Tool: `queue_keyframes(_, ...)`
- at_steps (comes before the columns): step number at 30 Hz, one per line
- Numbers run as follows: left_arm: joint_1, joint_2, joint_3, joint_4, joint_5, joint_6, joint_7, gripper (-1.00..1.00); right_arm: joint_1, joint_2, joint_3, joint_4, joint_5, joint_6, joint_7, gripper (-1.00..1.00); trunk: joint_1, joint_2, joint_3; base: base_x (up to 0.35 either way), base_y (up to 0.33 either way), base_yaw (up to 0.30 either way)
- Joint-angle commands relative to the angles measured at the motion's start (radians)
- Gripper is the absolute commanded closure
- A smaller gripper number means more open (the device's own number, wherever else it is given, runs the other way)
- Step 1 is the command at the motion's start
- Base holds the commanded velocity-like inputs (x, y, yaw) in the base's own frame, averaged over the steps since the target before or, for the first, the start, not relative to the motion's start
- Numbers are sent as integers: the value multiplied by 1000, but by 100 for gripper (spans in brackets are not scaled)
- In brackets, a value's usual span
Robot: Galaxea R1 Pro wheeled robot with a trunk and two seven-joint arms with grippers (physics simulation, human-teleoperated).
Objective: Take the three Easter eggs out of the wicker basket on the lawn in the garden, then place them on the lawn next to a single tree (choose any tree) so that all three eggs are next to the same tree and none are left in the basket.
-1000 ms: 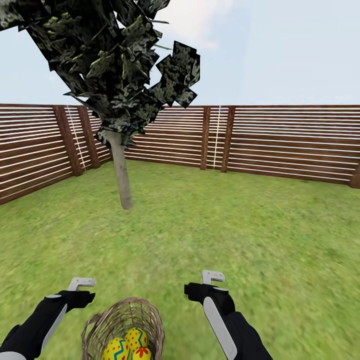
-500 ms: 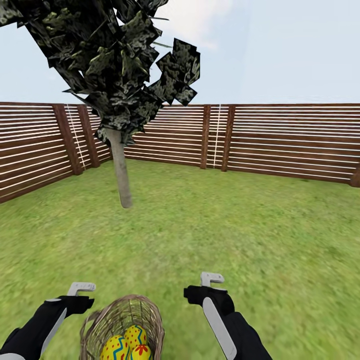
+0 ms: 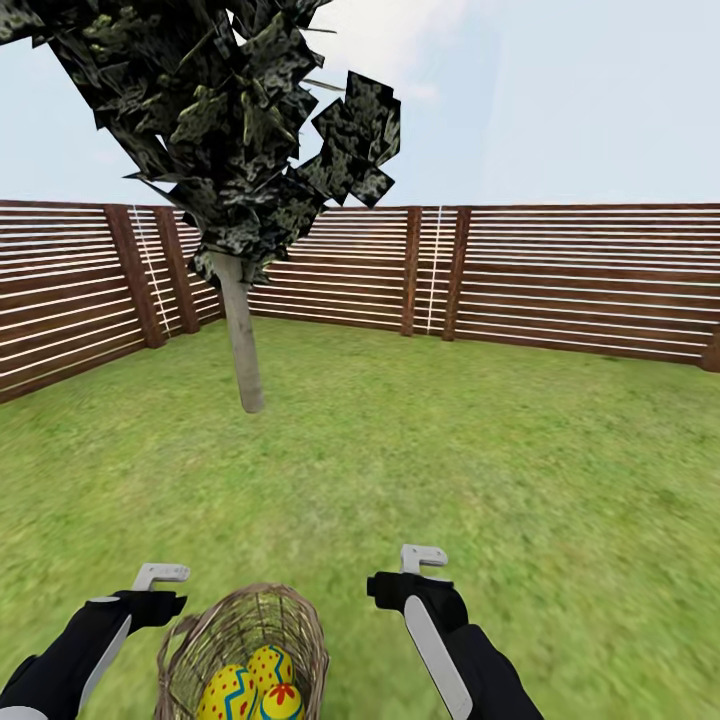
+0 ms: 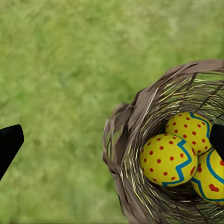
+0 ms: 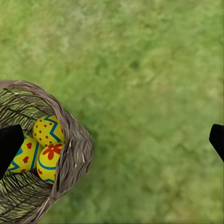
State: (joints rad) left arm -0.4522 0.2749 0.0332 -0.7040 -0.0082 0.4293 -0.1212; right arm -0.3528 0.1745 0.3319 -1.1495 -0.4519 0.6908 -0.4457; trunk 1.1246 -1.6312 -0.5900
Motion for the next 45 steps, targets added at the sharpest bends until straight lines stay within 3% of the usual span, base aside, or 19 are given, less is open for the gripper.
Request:
queue_keyframes(1,0,0,3,-2,-1,6,-6,-100,-1,0,1,-1,-10,0,-10,-100,4,-8,-4,0,0,0)
queue_keyframes(12,-2,3,5,-2,-1,2,-5,-100,0,0,2,-1,-9,-4,-10,-100,46,-85,-39,0,0,0)
queue_keyframes(26,-2,3,4,-1,-2,-52,-5,-100,0,0,2,0,-7,-5,-11,-100,100,-183,-83,0,0,0)
queue_keyframes(35,-2,-3,2,4,-55,-89,-5,-100,0,0,2,0,-7,-5,-10,-100,134,-246,-111,0,0,0)
queue_keyframes(45,-2,-3,1,5,-65,-118,-5,-100,0,0,2,-1,-7,-5,-11,-100,173,-316,-142,0,0,0)
